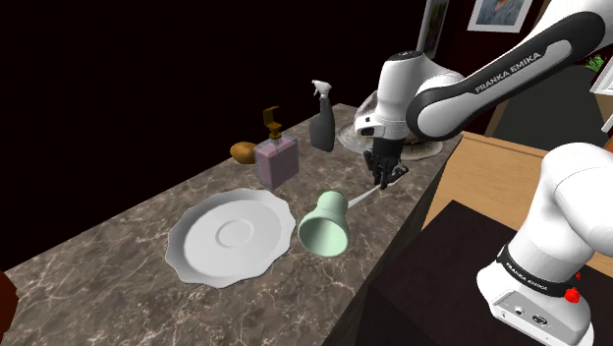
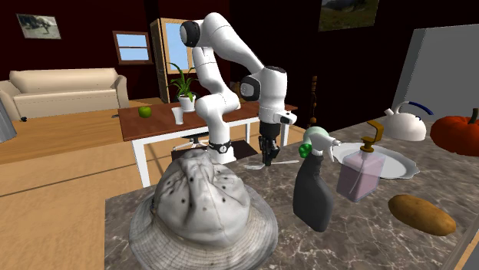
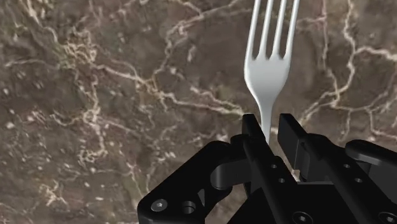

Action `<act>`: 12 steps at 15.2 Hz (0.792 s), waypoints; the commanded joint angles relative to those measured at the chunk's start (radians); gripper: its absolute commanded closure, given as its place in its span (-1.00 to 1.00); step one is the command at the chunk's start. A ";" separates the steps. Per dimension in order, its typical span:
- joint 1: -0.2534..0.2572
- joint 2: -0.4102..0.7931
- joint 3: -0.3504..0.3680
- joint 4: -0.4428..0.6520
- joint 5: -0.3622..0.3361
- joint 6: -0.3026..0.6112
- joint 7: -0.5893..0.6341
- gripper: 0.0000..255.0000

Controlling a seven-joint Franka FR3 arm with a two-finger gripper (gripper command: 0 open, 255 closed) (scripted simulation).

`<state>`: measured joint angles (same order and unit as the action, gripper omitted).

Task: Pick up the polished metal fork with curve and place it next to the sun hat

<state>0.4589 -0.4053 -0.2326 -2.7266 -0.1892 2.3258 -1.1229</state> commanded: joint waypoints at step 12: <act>0.003 -0.073 0.015 0.053 0.008 -0.126 0.000 -1.00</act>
